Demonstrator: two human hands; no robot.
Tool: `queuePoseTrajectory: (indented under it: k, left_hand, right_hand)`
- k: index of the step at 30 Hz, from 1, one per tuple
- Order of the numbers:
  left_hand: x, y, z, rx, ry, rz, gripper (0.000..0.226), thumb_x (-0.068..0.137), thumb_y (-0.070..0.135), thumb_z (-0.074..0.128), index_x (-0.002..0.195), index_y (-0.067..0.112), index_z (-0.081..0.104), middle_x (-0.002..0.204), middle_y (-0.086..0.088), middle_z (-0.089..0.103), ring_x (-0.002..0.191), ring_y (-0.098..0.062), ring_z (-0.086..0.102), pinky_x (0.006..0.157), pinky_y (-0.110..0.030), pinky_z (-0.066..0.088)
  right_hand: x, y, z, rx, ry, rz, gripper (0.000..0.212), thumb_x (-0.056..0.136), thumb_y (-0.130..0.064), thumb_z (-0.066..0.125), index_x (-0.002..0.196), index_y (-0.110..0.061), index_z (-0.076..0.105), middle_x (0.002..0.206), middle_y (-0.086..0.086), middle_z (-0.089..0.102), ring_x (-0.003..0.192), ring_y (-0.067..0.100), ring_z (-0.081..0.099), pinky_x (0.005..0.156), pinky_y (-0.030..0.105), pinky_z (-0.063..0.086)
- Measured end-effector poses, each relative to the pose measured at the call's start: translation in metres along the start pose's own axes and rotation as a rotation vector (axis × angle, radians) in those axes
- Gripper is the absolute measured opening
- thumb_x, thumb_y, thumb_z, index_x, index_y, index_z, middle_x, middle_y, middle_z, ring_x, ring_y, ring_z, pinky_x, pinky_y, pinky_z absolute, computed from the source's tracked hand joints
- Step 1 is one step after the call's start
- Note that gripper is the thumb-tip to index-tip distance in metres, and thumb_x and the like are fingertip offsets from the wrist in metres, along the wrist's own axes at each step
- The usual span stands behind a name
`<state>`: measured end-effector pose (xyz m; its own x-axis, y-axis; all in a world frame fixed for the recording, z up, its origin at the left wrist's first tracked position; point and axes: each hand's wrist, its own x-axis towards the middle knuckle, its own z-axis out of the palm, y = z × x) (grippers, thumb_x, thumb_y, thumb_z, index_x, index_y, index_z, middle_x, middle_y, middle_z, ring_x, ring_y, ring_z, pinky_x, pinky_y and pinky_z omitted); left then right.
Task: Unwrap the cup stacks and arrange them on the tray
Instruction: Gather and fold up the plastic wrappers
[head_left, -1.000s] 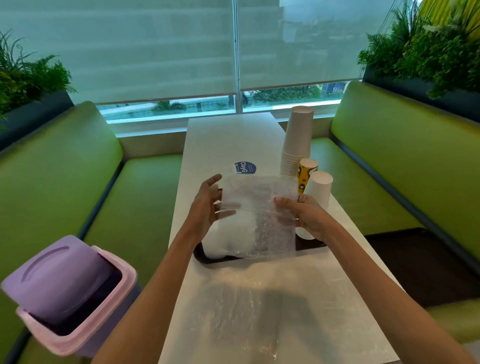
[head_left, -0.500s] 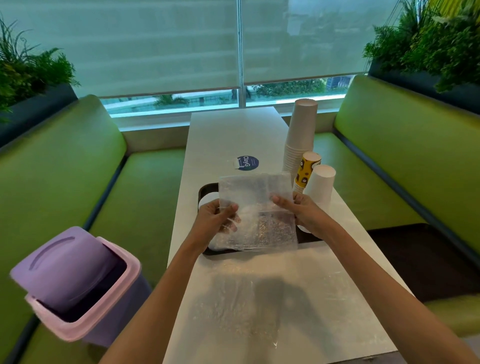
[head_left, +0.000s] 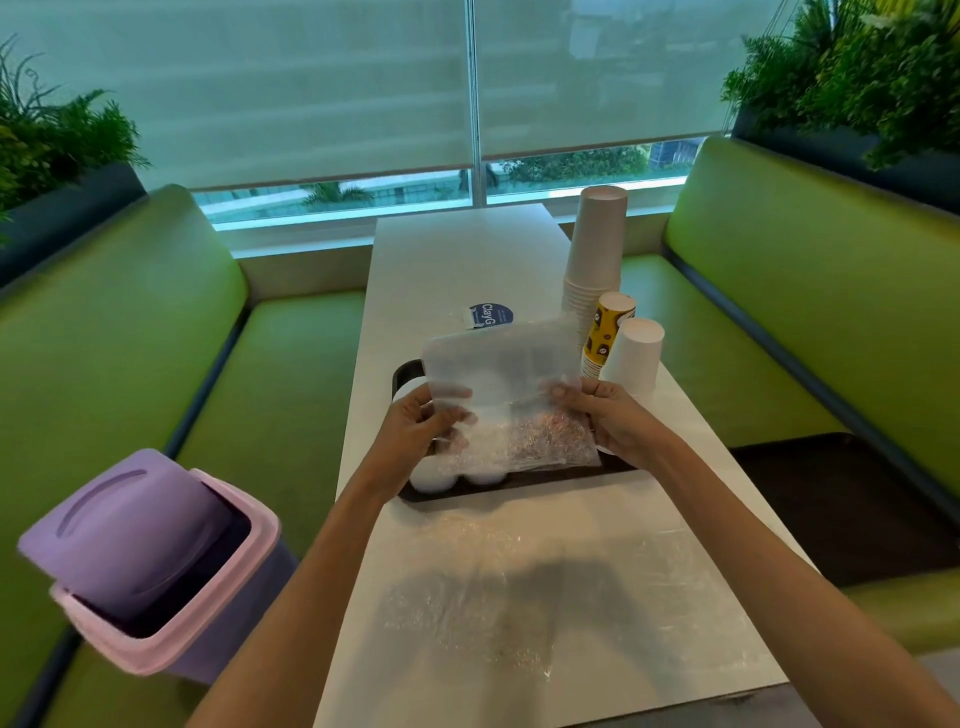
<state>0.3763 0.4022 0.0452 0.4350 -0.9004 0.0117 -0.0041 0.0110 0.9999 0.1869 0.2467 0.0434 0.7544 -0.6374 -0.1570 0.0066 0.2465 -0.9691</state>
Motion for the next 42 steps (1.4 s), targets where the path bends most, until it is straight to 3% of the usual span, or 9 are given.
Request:
queuePoseTrajectory:
  k: [7, 12, 17, 23, 26, 28, 31, 37, 42]
  left_hand:
    - [-0.001, -0.004, 0.002, 0.005, 0.1, -0.028, 0.061, 0.088, -0.015, 0.037, 0.057, 0.024, 0.071, 0.07, 0.01, 0.065, 0.063, -0.005, 0.055, 0.053, -0.016, 0.043]
    - [-0.002, -0.011, 0.001, 0.054, 0.132, -0.009, 0.067, 0.082, -0.021, 0.029, 0.05, 0.025, 0.066, 0.062, 0.013, 0.061, 0.063, -0.008, 0.051, 0.051, -0.012, 0.042]
    - [-0.007, -0.014, 0.002, 0.015, 0.106, 0.001, 0.058, 0.083, -0.021, 0.032, 0.061, 0.021, 0.065, 0.083, 0.0, 0.063, 0.082, -0.017, 0.054, 0.06, -0.017, 0.049]
    - [-0.016, -0.006, -0.004, -0.208, 0.026, -0.15, 0.032, 0.077, 0.01, 0.047, 0.107, 0.016, 0.054, 0.103, -0.008, 0.067, 0.085, -0.018, 0.062, 0.073, -0.029, 0.051]
    - [-0.019, -0.009, -0.005, -0.024, -0.033, -0.199, 0.04, 0.076, 0.032, 0.059, 0.114, 0.021, 0.057, 0.101, -0.003, 0.069, 0.088, -0.017, 0.063, 0.08, -0.032, 0.051]
    - [-0.024, -0.013, -0.004, 0.12, -0.081, -0.179, 0.034, 0.085, 0.027, 0.069, 0.117, 0.02, 0.059, 0.099, -0.001, 0.069, 0.089, -0.015, 0.065, 0.08, -0.029, 0.054]
    - [-0.032, -0.021, -0.007, 0.166, -0.102, -0.15, 0.022, 0.084, 0.006, 0.067, 0.106, 0.011, 0.063, 0.089, -0.001, 0.067, 0.075, -0.011, 0.063, 0.063, -0.02, 0.052]
    - [-0.047, -0.036, -0.029, 0.172, 0.017, -0.138, 0.018, 0.08, -0.007, 0.067, 0.079, 0.01, 0.061, 0.076, -0.002, 0.063, 0.07, -0.009, 0.058, 0.072, -0.021, 0.049]
    - [-0.062, -0.053, -0.052, 0.201, 0.104, -0.176, 0.023, 0.078, -0.01, 0.068, 0.079, 0.011, 0.058, 0.073, 0.001, 0.065, 0.068, -0.009, 0.058, 0.074, -0.025, 0.05]
  right_hand:
    - [-0.002, 0.0, 0.004, 0.141, 0.021, 0.094, 0.022, 0.1, -0.016, 0.045, 0.107, -0.021, 0.065, 0.1, 0.001, 0.07, 0.087, 0.015, 0.07, 0.07, 0.034, 0.06]
    - [-0.006, 0.002, 0.003, 0.201, -0.018, 0.292, 0.049, 0.092, -0.056, 0.039, 0.103, -0.016, 0.065, 0.107, 0.01, 0.069, 0.096, 0.026, 0.067, 0.077, 0.04, 0.057]
    - [-0.006, 0.005, 0.005, -0.104, 0.093, 0.231, 0.02, 0.09, -0.022, 0.063, 0.108, -0.012, 0.064, 0.107, 0.008, 0.064, 0.089, 0.017, 0.064, 0.072, 0.027, 0.058]
    - [-0.005, -0.006, 0.002, -0.351, 0.048, 0.115, 0.014, 0.092, -0.025, 0.061, 0.103, -0.019, 0.067, 0.097, -0.003, 0.066, 0.094, 0.015, 0.061, 0.079, 0.021, 0.05]
    - [-0.006, -0.013, 0.01, -0.44, -0.013, 0.073, 0.006, 0.092, -0.023, 0.062, 0.092, -0.024, 0.067, 0.09, -0.006, 0.067, 0.085, 0.01, 0.062, 0.075, 0.018, 0.047]
    - [-0.004, -0.015, 0.017, -0.468, -0.045, 0.04, 0.005, 0.091, -0.022, 0.063, 0.091, -0.023, 0.068, 0.088, -0.005, 0.068, 0.083, 0.011, 0.063, 0.073, 0.017, 0.047]
    - [0.001, -0.012, 0.029, -0.42, -0.036, -0.017, 0.007, 0.09, -0.022, 0.064, 0.095, -0.018, 0.068, 0.089, -0.002, 0.068, 0.081, 0.012, 0.064, 0.07, 0.017, 0.05]
    - [0.012, 0.003, 0.049, -0.427, -0.149, 0.06, 0.034, 0.084, -0.016, 0.069, 0.117, -0.01, 0.062, 0.111, 0.005, 0.067, 0.1, 0.017, 0.066, 0.081, 0.028, 0.057]
    - [0.02, 0.018, 0.084, -0.503, -0.174, 0.026, 0.025, 0.082, -0.005, 0.071, 0.105, -0.001, 0.066, 0.108, 0.019, 0.068, 0.091, 0.019, 0.066, 0.075, 0.024, 0.057]
